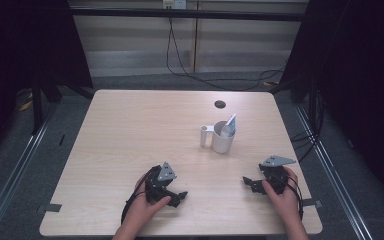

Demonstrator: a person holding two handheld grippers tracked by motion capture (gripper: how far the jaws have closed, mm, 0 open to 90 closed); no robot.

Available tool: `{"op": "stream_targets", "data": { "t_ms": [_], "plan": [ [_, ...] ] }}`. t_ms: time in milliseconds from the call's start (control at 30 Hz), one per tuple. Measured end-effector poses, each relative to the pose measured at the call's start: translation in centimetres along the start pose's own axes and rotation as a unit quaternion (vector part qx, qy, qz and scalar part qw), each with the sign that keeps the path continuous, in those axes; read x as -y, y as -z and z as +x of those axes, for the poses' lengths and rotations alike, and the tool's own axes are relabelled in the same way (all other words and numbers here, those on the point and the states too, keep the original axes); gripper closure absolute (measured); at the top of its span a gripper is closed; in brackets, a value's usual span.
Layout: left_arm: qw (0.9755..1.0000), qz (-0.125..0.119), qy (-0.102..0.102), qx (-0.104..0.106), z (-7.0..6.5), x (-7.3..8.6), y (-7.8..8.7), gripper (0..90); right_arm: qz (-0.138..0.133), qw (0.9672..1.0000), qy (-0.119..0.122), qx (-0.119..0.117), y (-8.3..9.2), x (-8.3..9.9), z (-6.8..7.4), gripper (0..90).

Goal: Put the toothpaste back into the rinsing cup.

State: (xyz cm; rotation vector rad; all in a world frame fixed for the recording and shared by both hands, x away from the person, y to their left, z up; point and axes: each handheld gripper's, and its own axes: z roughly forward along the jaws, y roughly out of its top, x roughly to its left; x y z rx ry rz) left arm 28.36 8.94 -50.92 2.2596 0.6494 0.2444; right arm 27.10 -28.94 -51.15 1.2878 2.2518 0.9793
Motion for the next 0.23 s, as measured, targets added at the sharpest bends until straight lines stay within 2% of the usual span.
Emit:
{"op": "stream_targets", "data": {
  "t_ms": [233],
  "plan": [
    [1.0000, 0.001, -0.001, 0.000, 0.01, 0.00, 0.01, 10.3, 0.001, 1.0000, 0.000, 0.002, -0.01, -0.01, 0.02, 14.7]
  ]
}}
